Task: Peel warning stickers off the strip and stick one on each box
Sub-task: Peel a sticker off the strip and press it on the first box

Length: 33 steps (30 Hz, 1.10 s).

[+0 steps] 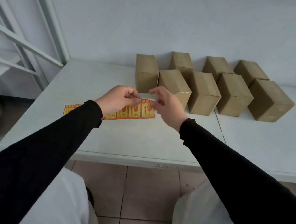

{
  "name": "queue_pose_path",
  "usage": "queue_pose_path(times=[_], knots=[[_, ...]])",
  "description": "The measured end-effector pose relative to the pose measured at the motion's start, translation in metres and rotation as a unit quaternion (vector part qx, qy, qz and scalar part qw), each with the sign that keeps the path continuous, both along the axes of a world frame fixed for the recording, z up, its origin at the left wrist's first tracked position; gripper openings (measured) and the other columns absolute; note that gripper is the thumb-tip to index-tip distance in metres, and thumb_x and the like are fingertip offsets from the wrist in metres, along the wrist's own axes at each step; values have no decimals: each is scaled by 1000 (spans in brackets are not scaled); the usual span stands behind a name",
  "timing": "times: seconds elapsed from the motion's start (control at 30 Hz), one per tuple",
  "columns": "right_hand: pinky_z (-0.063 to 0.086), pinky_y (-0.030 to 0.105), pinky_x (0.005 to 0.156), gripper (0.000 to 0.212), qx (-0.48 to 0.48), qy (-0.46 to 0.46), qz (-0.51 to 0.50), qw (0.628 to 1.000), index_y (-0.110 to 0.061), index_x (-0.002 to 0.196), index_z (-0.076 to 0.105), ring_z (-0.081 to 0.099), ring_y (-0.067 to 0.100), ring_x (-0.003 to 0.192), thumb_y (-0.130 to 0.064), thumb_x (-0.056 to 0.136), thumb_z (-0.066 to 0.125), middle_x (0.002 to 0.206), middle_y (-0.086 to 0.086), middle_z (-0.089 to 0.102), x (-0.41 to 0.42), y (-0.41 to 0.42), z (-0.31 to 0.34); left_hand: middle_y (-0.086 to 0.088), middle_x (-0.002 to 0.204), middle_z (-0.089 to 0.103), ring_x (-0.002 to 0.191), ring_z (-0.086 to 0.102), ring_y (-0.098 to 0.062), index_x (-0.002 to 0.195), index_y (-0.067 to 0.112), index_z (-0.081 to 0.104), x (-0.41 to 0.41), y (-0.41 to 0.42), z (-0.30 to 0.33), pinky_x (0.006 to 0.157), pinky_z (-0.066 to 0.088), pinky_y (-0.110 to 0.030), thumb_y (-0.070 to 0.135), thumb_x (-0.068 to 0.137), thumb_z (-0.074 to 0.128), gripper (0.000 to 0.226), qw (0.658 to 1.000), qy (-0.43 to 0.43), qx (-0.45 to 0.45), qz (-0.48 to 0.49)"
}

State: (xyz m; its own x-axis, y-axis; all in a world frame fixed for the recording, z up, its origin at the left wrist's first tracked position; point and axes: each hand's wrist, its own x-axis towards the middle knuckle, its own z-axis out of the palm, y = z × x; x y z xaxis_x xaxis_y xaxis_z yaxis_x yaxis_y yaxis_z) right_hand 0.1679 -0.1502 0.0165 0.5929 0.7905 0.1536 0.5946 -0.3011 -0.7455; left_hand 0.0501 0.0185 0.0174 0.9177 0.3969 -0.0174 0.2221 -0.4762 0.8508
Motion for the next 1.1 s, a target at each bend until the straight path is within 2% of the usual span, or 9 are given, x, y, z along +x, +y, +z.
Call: queue_pose_path(times=[0.1,0.23,0.27,0.33,0.4,0.57,0.8,0.97,1.1], knots=[[51,29,62,21,67,6,2,998,-16,110,54,62,15,69,-7,93,62,79,1,65,10,1,12,2,88,75,77,67,-7,94,19,73,6,1,14,78,52,-25,26,94,68,9,1000,-16,-25,6],[51,38,64,15,105,-17,1,994,-15,100,55,62,28,75,-4,92,62,84,9,64,21,0,18,6,86,76,76,68,-6,91,21,75,13,3,19,76,48,-23,31,95,67,14,999,-23,-41,11],[48,34,61,13,105,-34,1,994,-15,98,57,60,24,72,-4,92,62,81,6,63,24,0,17,5,86,76,77,68,-7,91,21,75,14,3,19,76,49,-23,31,95,66,14,999,-27,-44,10],[45,18,61,7,107,-76,2,991,-13,95,62,57,8,69,-7,93,64,83,-3,61,29,-2,15,4,87,77,77,69,-9,91,22,75,18,2,19,76,50,-24,31,96,65,14,998,-35,-45,5],[47,12,67,4,113,-105,4,988,-12,92,64,60,4,77,-9,94,64,91,-4,61,33,-1,15,3,90,77,81,71,-11,92,24,75,22,1,19,78,53,-26,33,96,65,14,998,-36,-45,-1],[54,26,69,5,126,-139,3,982,-13,89,63,62,12,82,-14,94,65,99,-1,61,39,3,18,4,88,77,79,71,-9,89,24,75,22,1,22,78,52,-27,33,96,64,16,997,-45,-67,3],[50,27,73,11,141,-166,37,975,-11,87,60,56,12,93,-4,96,60,106,1,61,33,5,15,-1,83,76,73,70,-15,81,24,75,20,4,23,72,52,-33,27,94,66,16,988,-11,-155,14],[53,36,75,11,136,-204,48,968,-12,88,59,55,14,100,-7,98,56,110,-1,58,32,0,11,-6,87,77,80,70,-21,80,22,76,21,4,23,80,52,-39,26,92,69,15,980,5,-198,13],[52,41,72,11,147,-228,57,961,-10,88,59,55,19,100,-5,98,57,110,1,57,27,-4,12,-6,84,76,77,69,-19,84,16,74,22,3,24,76,52,-33,24,93,68,13,979,11,-203,17]])
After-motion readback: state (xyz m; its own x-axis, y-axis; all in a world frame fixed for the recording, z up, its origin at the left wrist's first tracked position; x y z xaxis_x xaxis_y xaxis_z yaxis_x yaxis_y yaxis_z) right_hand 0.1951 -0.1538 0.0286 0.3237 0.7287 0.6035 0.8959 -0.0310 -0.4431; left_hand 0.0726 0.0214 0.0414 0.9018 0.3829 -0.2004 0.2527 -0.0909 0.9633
